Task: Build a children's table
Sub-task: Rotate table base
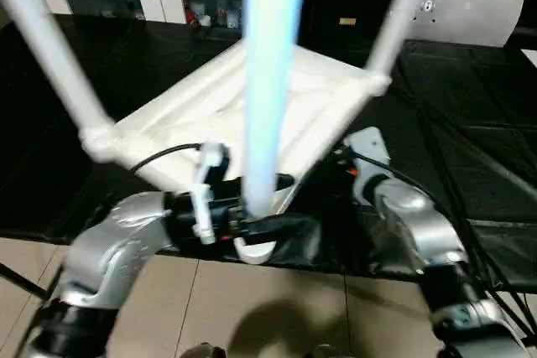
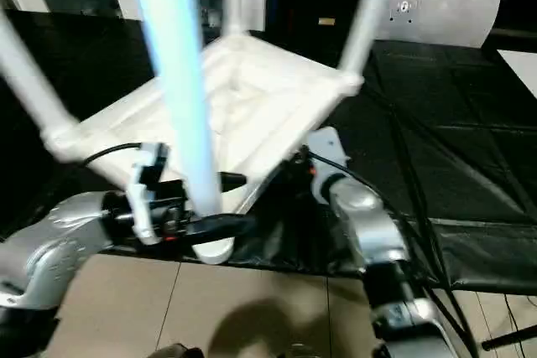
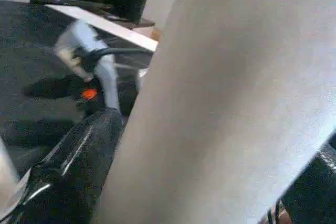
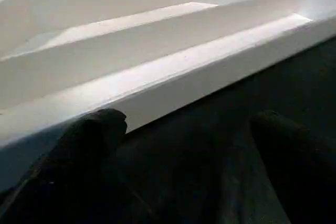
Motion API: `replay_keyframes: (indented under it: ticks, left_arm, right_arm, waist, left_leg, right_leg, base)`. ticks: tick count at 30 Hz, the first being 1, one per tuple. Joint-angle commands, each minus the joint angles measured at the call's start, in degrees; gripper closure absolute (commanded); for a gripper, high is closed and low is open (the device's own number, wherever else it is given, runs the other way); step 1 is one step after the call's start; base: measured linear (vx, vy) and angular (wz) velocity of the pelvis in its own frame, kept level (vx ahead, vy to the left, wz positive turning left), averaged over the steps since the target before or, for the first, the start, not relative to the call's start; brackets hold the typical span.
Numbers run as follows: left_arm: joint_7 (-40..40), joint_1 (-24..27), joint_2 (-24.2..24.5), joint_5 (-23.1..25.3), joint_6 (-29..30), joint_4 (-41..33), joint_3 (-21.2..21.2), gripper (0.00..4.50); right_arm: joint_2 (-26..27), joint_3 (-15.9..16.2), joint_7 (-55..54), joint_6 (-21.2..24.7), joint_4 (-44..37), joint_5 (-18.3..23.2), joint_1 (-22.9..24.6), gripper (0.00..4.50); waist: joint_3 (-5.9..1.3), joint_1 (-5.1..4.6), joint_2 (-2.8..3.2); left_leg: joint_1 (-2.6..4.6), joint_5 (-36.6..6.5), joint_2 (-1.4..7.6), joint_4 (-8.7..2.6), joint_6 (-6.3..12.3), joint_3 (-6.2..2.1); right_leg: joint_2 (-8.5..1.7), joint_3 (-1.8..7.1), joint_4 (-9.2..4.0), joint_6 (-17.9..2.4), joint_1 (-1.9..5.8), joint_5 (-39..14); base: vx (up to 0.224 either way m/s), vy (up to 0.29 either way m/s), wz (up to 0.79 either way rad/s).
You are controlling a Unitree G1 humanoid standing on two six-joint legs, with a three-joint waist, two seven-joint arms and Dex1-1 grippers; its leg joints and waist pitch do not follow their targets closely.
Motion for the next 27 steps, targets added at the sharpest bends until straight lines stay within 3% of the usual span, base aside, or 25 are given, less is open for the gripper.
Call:
replay_keyframes:
  ticks: [1, 9, 11, 14, 15, 19, 20, 21, 27]
  left_arm:
    - [0.61, -1.68, -2.1, 1.88, -1.87, 0.87, -3.43, 0.06]
    - [7.2, -8.13, -8.13, 11.14, -13.41, 11.51, -4.85, 0.06]
    - [11.06, -10.98, -10.79, 13.16, -17.3, 15.38, -3.58, 0.06]
    - [12.42, -11.72, -11.79, 14.15, -18.31, 15.69, -3.18, 0.06]
    - [12.18, -11.66, -11.55, 14.37, -18.64, 15.85, -3.17, 0.06]
    - [10.42, -11.21, -9.98, 14.16, -18.58, 16.34, -2.84, 0.06]
    - [8.08, -10.53, -7.55, 14.61, -18.75, 16.8, -3.11, 0.06]
    - [6.01, -9.86, -5.63, 14.76, -19.01, 16.84, -3.49, 0.06]
    - [-2.56, -8.16, 3.35, 17.6, -19.31, 18.27, -6.39, 0.06]
  right_arm:
    - [1.94, 2.0, 1.18, -2.37, 1.61, 0.28, -2.39, 0.0]
    - [3.04, 0.13, -2.26, -5.5, 7.93, -0.85, -4.64, 0.0]
    - [1.47, -2.06, -3.31, -5.72, 7.96, -0.68, -3.41, 0.0]
    - [-0.76, -4.1, -3.32, -6.04, 7.25, -0.12, -1.44, 0.0]
    - [-1.48, -4.62, -2.91, -6.28, 6.49, 0.24, -0.69, 0.0]
    - [-3.01, -5.84, -1.44, -6.26, 3.03, 1.5, 1.53, 0.0]
    - [-4.05, -6.68, -0.18, -5.37, -0.74, 2.54, 3.42, 0.0]
    - [-4.63, -7.06, 0.61, -4.57, -3.18, 3.3, 4.55, 0.0]
    - [-8.01, -7.32, 5.59, -3.25, -12.47, 5.66, 9.4, 0.0]
  waist:
    - [-4.06, 0.5, -0.19]
    - [-4.11, 0.66, -0.47]
    - [-4.15, 0.65, -0.39]
    - [-4.46, 1.56, -0.08]
    - [-4.46, 1.87, 0.13]
    - [-4.42, 2.18, -0.1]
    - [-4.22, 2.12, 0.28]
    - [-4.19, 1.94, 0.0]
    - [-4.01, 1.41, 0.41]
  left_leg:
    - [1.69, -1.23, 3.32, -4.01, 2.76, -0.88]
    - [1.61, -2.59, 3.39, -4.01, 2.6, -0.87]
    - [1.69, -2.42, 3.39, -3.91, 2.82, -0.83]
    - [1.83, -1.71, 3.51, -3.73, 2.98, -0.84]
    - [1.95, -1.8, 3.56, -3.73, 2.97, -0.8]
    - [1.88, -3.97, 3.4, -3.91, 2.7, -0.8]
    - [1.82, -4.96, 3.42, -4.1, 2.37, -0.88]
    - [1.71, -5.31, 3.37, -4.19, 2.45, -1.02]
    - [2.2, -8.82, 3.51, -4.63, 1.21, -0.99]
  right_leg:
    - [-3.54, 1.23, -2.95, -16.8, 2.33, 10.2]
    - [-3.81, 1.25, -3.23, -16.35, 2.49, 8.13]
    - [-3.69, 1.28, -3.34, -16.26, 2.45, 8.63]
    - [-3.81, 1.2, -3.07, -16.72, 2.48, 10.4]
    - [-3.71, 1.2, -3.1, -16.66, 2.4, 10.85]
    - [-3.65, 1.1, -3.3, -16.4, 2.4, 8.92]
    - [-3.63, 1.09, -3.55, -15.97, 2.39, 7.31]
    - [-3.56, 1.16, -3.49, -15.31, 2.5, 6.56]
    - [-3.43, 1.15, -3.98, -14.79, 1.68, 0.61]
  base:
    - [0.0, 0.0, 0.0]
    - [0.0, 0.0, 0.0]
    - [0.0, 0.0, 0.0]
    - [0.0, 0.0, 0.0]
    - [0.0, 0.0, 0.0]
    - [0.0, 0.0, 0.0]
    - [0.0, 0.0, 0.0]
    - [0.0, 0.0, 0.0]
    - [0.0, 0.0, 0.0]
